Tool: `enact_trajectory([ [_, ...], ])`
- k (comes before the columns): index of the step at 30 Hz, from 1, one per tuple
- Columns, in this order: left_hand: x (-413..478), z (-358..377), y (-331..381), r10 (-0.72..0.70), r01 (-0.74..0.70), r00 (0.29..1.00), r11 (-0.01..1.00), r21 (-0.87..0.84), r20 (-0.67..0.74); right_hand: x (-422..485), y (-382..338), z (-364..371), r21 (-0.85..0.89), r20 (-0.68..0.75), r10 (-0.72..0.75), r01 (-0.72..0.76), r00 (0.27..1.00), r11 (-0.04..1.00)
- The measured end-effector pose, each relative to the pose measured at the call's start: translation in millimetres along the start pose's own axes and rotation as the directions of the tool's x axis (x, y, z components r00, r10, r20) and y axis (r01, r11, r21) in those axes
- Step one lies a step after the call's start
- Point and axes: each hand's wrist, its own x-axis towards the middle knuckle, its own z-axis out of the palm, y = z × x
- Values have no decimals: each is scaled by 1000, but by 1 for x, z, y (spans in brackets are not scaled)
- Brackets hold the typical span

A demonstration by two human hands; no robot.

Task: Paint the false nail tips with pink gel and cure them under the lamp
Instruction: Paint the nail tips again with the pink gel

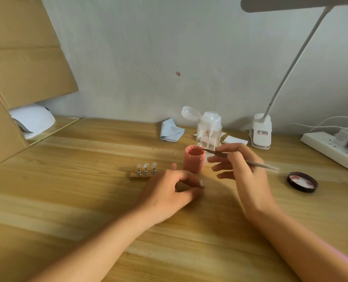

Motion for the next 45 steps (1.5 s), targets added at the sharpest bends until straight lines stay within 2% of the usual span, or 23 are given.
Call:
enact_trajectory([
  [3,1,2,-1,5,-5,1000,1000,26,2,-3,-10,-4,92,-23,91,-88,996,992],
  [6,1,2,-1,12,-13,1000,1000,28,6,-18,-8,-12,89,-8,154,-153,988,984],
  [11,-2,-1,6,77,-78,996,997,13,52,-35,-6,-19,73,89,121,-128,989,989],
  [14,-3,-1,7,100,-101,995,994,40,32,-36,-6,-17,31,145,143,-149,979,988],
  [25,-3,-2,7,54,-55,998,998,32,31,-35,-1,-14,-71,151,162,-153,975,986],
  [41,-4,-3,13,21,-21,999,1000,5,26,-35,-3,-15,-89,143,167,-156,976,984],
  [45,-3,-3,15,12,-12,999,1000,-11,34,-36,-4,-17,-28,108,150,-148,983,989],
])
